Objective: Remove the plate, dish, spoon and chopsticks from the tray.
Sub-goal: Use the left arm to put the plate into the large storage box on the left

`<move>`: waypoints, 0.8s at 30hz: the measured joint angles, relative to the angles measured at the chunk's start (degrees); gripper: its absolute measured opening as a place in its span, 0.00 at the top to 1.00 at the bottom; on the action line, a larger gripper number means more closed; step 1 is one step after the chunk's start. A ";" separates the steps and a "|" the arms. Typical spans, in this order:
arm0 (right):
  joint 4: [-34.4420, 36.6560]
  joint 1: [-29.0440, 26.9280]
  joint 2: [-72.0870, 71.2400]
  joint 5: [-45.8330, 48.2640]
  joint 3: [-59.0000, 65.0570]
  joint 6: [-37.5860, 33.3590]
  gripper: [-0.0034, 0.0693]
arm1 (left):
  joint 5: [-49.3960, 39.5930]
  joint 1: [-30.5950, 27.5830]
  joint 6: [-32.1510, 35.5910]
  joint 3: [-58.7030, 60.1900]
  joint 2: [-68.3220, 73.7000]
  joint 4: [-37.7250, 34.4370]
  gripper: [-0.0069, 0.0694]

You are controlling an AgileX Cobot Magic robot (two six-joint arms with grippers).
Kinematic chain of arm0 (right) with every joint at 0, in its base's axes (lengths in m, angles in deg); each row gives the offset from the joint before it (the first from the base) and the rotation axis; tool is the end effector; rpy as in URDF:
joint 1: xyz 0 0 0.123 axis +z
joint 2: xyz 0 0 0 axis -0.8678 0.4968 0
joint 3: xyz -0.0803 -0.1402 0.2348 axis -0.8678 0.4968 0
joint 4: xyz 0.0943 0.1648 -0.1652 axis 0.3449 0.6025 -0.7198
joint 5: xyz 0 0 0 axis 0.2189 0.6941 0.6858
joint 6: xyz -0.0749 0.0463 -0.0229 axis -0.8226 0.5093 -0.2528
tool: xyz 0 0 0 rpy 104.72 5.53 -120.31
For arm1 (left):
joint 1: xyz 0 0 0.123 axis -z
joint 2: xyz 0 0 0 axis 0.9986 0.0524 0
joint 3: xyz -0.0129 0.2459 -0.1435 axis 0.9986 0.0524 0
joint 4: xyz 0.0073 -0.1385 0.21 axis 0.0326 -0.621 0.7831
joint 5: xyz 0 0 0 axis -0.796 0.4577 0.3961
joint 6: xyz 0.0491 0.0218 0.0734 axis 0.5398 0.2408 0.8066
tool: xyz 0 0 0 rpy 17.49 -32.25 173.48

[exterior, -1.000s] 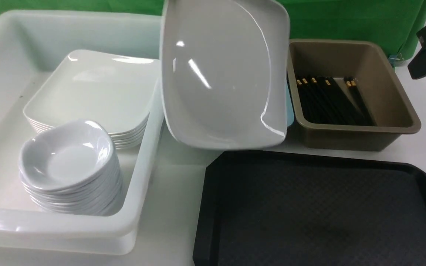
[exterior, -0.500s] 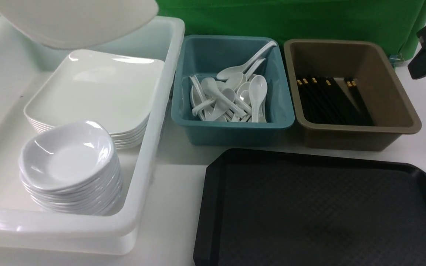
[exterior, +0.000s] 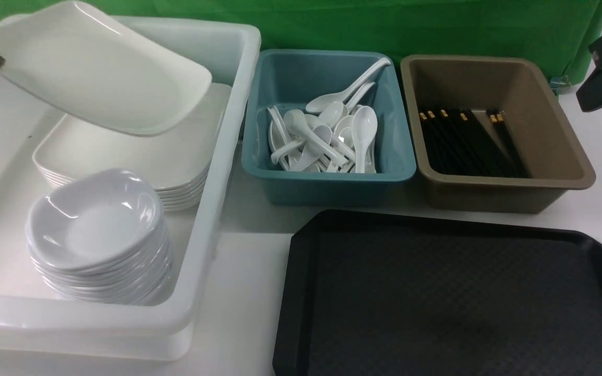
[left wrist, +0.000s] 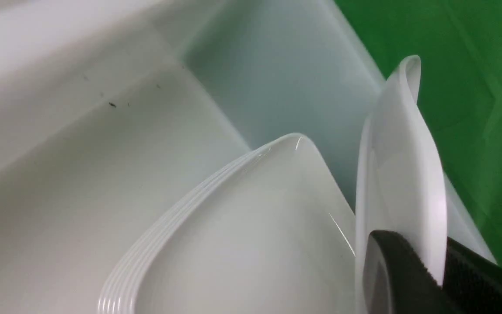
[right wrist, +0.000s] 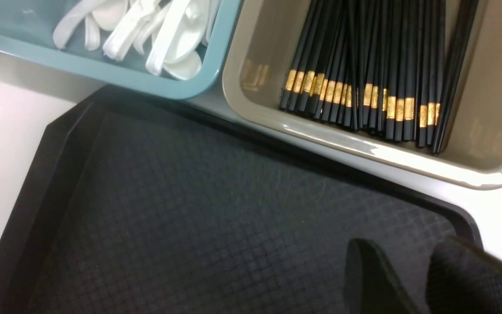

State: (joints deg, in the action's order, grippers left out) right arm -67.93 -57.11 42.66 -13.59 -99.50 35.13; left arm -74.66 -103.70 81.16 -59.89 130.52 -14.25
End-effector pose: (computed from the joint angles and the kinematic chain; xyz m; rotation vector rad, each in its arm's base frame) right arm 0.3342 0.0370 0.4024 -0.3621 2.4562 0.2097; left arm 0.3633 0.0896 0.3006 -0.8593 1.8907 -0.4542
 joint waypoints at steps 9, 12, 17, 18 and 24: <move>0.00 0.00 0.00 0.00 0.00 1.56 0.62 | 4.11 3.21 0.12 0.27 6.37 -0.81 0.88; 0.00 0.00 0.00 0.00 0.00 1.56 0.62 | 4.06 3.21 0.01 0.27 7.19 1.71 0.88; 0.00 0.00 0.00 0.00 0.00 1.60 0.62 | 2.52 3.23 -0.04 0.27 7.80 7.46 0.78; 0.00 0.00 0.00 0.00 0.00 1.60 0.62 | 2.37 3.23 -0.04 0.27 7.90 7.86 0.76; 0.00 0.00 0.00 0.00 0.00 2.61 0.62 | -3.73 3.46 -0.04 0.27 8.88 15.48 0.49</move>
State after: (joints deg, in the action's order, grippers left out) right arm -67.93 -57.11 42.66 -13.59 -99.50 37.74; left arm -78.39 -100.24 81.12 -59.61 139.40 1.24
